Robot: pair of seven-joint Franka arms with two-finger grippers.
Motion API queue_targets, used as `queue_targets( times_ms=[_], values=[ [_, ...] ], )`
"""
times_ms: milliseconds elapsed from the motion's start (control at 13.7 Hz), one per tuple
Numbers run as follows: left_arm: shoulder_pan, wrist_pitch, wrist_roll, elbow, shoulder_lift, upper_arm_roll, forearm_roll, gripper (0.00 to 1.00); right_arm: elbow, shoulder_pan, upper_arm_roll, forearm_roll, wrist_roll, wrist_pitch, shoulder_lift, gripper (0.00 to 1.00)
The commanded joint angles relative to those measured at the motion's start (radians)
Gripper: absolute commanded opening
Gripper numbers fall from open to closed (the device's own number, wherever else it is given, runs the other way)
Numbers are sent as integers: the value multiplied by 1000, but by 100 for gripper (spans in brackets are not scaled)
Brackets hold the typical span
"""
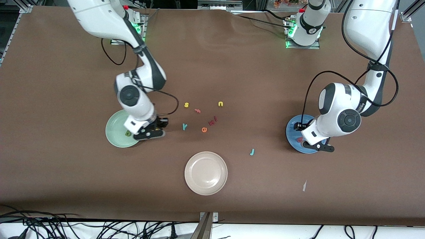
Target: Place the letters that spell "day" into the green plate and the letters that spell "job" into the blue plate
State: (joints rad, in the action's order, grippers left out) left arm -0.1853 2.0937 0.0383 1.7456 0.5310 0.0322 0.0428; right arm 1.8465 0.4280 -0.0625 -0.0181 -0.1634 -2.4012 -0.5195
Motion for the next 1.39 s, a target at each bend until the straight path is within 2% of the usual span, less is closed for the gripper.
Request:
queue_targets(
  times_ms=[0,73,146,220,293,366,439,659,879,1318],
  values=[
    [-28,-23,-62,-66,16,-18,11,100,54,-86,13,10,149,72,91,21],
    [-46,-23,-118,-89,32,-21,40,100,80,-106,12,10,183,73,104,24],
    [-60,-23,-151,-107,47,-21,45,100,109,-121,0,20,194,54,107,47],
    [-83,-23,-176,-135,67,-21,45,100,143,-124,-6,23,196,1,107,56],
    [-104,-21,-207,-168,89,-21,45,100,166,-124,-7,21,184,-39,105,70],
    [-118,-14,-218,-188,105,-23,45,100,166,-123,-5,18,168,-53,99,77],
    [-132,-11,-207,-214,125,-26,45,100,163,-121,0,15,129,-53,98,79],
    [-207,43,-206,-334,217,-25,40,100,99,-95,71,9,-95,-53,50,79],
    [-252,198,-199,-350,288,-23,35,100,-24,35,73,13,-343,-53,-43,79],
    [-241,216,-52,-454,374,-18,35,100,-161,135,70,17,-585,-56,-163,78]
  ],
)
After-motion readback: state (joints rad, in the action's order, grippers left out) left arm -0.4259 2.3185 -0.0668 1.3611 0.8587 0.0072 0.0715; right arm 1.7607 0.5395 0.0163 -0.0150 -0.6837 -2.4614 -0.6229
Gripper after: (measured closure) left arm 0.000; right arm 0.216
